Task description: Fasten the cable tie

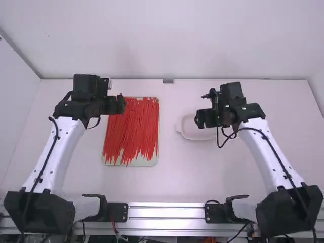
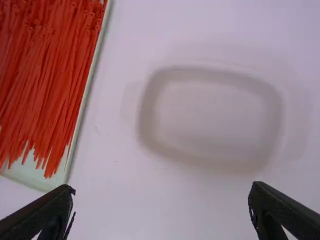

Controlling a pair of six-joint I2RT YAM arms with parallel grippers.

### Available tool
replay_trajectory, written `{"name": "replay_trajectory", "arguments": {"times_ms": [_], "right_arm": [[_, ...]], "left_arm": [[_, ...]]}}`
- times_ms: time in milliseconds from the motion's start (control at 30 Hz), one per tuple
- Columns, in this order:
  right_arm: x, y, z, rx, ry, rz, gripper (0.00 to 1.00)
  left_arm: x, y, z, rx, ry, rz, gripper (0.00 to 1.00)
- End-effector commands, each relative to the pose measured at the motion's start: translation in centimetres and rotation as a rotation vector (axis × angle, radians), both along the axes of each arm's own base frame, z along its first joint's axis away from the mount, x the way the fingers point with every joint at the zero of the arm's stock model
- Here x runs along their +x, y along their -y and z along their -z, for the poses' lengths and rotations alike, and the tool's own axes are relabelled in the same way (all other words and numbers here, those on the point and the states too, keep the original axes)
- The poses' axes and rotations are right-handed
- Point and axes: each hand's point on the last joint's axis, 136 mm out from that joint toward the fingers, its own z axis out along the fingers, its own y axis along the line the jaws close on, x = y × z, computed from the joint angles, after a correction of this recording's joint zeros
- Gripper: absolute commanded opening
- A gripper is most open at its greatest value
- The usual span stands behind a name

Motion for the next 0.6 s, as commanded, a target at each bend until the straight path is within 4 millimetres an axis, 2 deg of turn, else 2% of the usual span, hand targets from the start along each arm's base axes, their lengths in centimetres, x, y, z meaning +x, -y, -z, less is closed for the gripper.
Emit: {"name": "replay_trajectory", "arguments": {"times_ms": [0,200,567], "right_arm": [[1.1,0.8,-0.7,-0.048,0.009,0.082,0.96],[1.2,2.8,0.0,-0.125,-0.038,0.216,0.98],[1.2,2.7,0.0,-0.12,-0.042,0.212,0.98]], "left_arm": [[0.9,0.3,-0.7,-0.013,0.006,0.013,0.96],[2.1,0.3,0.5,-0.021,-0.033,0.011,0.99],[5.0,-0.2,2.3,-0.003,-0.025,-0.068,0.99]]}}
